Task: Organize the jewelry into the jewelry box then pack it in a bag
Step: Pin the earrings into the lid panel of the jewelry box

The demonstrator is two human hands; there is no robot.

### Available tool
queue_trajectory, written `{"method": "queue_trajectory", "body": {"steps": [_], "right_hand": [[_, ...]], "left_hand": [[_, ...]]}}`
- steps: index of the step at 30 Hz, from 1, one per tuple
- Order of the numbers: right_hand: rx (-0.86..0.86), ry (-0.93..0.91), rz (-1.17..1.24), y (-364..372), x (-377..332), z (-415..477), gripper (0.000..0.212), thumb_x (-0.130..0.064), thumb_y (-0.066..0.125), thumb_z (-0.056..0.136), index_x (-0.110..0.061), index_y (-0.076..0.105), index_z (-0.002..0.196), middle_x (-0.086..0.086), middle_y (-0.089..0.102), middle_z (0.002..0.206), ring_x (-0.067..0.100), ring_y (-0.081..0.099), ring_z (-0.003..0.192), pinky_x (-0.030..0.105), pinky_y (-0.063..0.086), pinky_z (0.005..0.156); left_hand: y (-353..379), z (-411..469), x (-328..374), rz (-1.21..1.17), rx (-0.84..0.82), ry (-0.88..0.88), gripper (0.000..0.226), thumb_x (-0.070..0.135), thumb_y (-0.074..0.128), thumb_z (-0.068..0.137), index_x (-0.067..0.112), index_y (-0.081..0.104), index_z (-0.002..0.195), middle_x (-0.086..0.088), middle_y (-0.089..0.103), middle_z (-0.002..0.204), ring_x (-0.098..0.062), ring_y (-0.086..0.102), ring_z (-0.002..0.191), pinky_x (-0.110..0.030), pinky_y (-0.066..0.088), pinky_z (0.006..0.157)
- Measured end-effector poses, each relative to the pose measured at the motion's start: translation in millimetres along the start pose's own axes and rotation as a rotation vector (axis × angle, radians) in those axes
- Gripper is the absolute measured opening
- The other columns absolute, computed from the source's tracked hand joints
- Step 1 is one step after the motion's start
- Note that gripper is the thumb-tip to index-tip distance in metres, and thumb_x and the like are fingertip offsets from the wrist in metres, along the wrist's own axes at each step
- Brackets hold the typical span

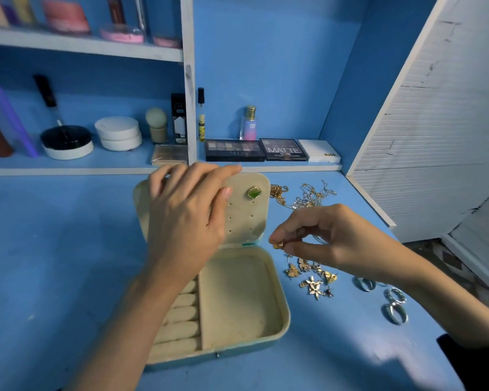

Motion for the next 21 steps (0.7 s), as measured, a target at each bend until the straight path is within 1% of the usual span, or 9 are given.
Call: {"method": "queue_trajectory", "body": {"steps": [2, 4, 6, 8, 11, 14, 16, 19, 21], "right_hand": [[0.047, -0.043, -0.023, 4, -7, 5, 0.014, -0.009, 0.071, 0.081, -0.02, 0.073, 0.09, -0.005, 0.072, 0.082, 0.013, 0.066, 0.077, 0.025, 0.053, 0.078], [0.109, -0.076, -0.063, 9, -12, 11, 0.01, -0.016, 0.073, 0.08, -0.021, 0.073, 0.087, -0.005, 0.069, 0.071, 0.013, 0.062, 0.065, 0.022, 0.051, 0.068], [0.186, -0.107, -0.136, 14, -17, 18, 0.006, -0.021, 0.074, 0.079, -0.02, 0.074, 0.085, -0.008, 0.061, 0.059, 0.009, 0.054, 0.054, 0.016, 0.043, 0.058], [0.278, -0.129, -0.203, 18, -22, 25, 0.006, -0.023, 0.074, 0.079, -0.018, 0.073, 0.083, -0.009, 0.055, 0.052, 0.005, 0.049, 0.048, 0.012, 0.036, 0.054], [0.388, -0.149, -0.314, 24, -28, 37, 0.006, -0.028, 0.072, 0.08, -0.023, 0.073, 0.082, -0.01, 0.046, 0.047, 0.005, 0.045, 0.049, 0.017, 0.032, 0.051], [0.435, -0.132, -0.368, 28, -30, 47, 0.015, -0.037, 0.062, 0.079, -0.028, 0.072, 0.084, -0.011, 0.04, 0.046, 0.008, 0.041, 0.048, 0.031, 0.037, 0.052], [0.443, -0.125, -0.38, 30, -32, 50, 0.011, -0.032, 0.065, 0.08, -0.027, 0.072, 0.085, -0.011, 0.038, 0.045, 0.008, 0.038, 0.047, 0.031, 0.036, 0.052], [0.458, -0.115, -0.4, 32, -30, 50, 0.007, -0.026, 0.068, 0.082, -0.026, 0.073, 0.087, -0.012, 0.037, 0.042, 0.005, 0.036, 0.045, 0.029, 0.031, 0.052], [0.459, -0.104, -0.402, 32, -29, 49, 0.008, -0.026, 0.067, 0.082, -0.027, 0.073, 0.087, -0.016, 0.045, 0.045, 0.006, 0.037, 0.045, 0.028, 0.029, 0.053]], "left_hand": [[-1, 1, 1, -0.002, -0.005, -0.006, 0.024, 0.014, 0.056, 0.089, 0.018, 0.069, 0.109, 0.002, 0.067, 0.097, -0.021, 0.056, 0.089, -0.033, 0.028, 0.087], [-1, 1, 2, -0.005, -0.007, -0.008, 0.024, 0.012, 0.056, 0.088, 0.018, 0.069, 0.108, 0.003, 0.067, 0.096, -0.021, 0.057, 0.087, -0.033, 0.029, 0.086], [-2, 1, 2, -0.009, -0.011, -0.01, 0.025, 0.011, 0.056, 0.088, 0.018, 0.069, 0.107, 0.003, 0.066, 0.096, -0.022, 0.058, 0.087, -0.033, 0.029, 0.086], [-3, 1, 1, -0.008, -0.013, -0.009, 0.025, 0.01, 0.056, 0.087, 0.018, 0.069, 0.108, 0.004, 0.066, 0.096, -0.022, 0.058, 0.087, -0.033, 0.029, 0.086], [-4, 1, 1, -0.011, -0.02, -0.008, 0.028, 0.005, 0.057, 0.085, 0.017, 0.07, 0.108, 0.004, 0.066, 0.095, -0.023, 0.06, 0.086, -0.03, 0.028, 0.085], [-4, 2, 1, -0.012, -0.039, -0.017, 0.032, 0.002, 0.057, 0.083, 0.017, 0.069, 0.108, 0.004, 0.067, 0.095, -0.023, 0.06, 0.086, -0.029, 0.027, 0.085], [-5, 2, 1, -0.016, -0.045, -0.026, 0.033, 0.002, 0.056, 0.082, 0.018, 0.069, 0.108, 0.004, 0.067, 0.096, -0.023, 0.059, 0.087, -0.029, 0.027, 0.086], [-5, 2, 2, -0.028, -0.04, -0.034, 0.031, 0.003, 0.057, 0.083, 0.018, 0.069, 0.107, 0.004, 0.066, 0.094, -0.023, 0.059, 0.086, -0.03, 0.028, 0.086], [-4, 2, 2, -0.026, -0.038, -0.031, 0.03, 0.003, 0.058, 0.083, 0.017, 0.069, 0.107, 0.004, 0.066, 0.093, -0.024, 0.059, 0.085, -0.031, 0.029, 0.086]]}}
Point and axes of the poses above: each hand's wrist, its own z-axis towards the middle knuckle, its own y-axis out of the palm, x = y × z, the point moved 2 cm from there along z, towards the middle knuckle
